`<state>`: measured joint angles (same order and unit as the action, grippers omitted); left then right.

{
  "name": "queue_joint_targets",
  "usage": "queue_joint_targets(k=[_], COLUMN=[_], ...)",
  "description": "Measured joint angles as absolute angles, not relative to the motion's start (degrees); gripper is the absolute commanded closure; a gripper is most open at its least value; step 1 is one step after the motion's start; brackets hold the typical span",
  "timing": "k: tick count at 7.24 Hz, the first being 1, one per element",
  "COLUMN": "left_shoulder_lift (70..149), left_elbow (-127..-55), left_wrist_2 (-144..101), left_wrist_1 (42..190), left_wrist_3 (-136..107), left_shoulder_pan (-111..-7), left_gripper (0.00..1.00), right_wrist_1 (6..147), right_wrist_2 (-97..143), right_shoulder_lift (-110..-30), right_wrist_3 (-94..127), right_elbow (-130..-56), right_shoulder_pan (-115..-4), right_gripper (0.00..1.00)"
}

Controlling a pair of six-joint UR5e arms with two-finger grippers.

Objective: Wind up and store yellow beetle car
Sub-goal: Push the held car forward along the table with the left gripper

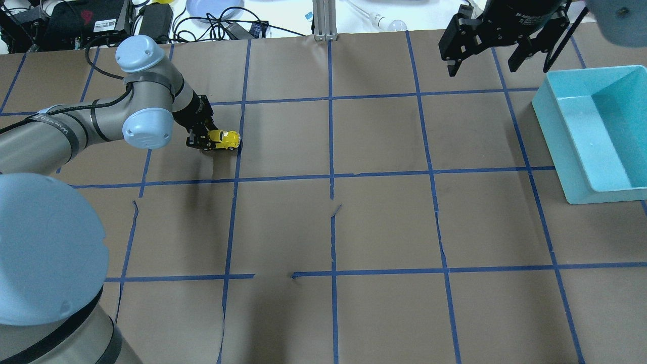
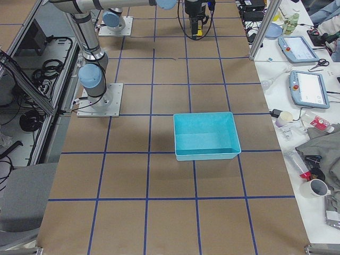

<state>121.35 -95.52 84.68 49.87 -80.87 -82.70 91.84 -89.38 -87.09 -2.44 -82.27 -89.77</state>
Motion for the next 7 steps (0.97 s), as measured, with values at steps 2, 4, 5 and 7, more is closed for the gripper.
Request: queue_joint_targets(k=[2,4,5,7], left_shoulder_lift=[120.37,121.07,121.59,122.51], left_elbow=[-94.86,-94.78,-94.78,-94.53], left_wrist_2=[80.08,75.25,73.55,73.15], left_wrist_1=[50.13,50.2,50.24,50.45], left_wrist_3=[-81.61,-82.63,-82.8,-82.93], left_shoulder_pan=[-83.85,-85.0,-85.27,-85.34], left_gripper=[1.0,1.0,1.0,1.0], right_wrist_1=[91.85,91.84,91.84,91.85], right_wrist_2=[-89.39,-89.39,-89.39,-89.39], right_shoulder_lift=[-87.1,-87.1,-87.1,-87.1], right_wrist_3=[-2.43,-2.38,-2.38,-2.38], right_elbow=[-82.27,-82.26,-82.26,-82.27], right_shoulder_pan=[-89.74,-89.76,-89.76,-89.74], right_gripper=[0.0,0.0,0.0,0.0])
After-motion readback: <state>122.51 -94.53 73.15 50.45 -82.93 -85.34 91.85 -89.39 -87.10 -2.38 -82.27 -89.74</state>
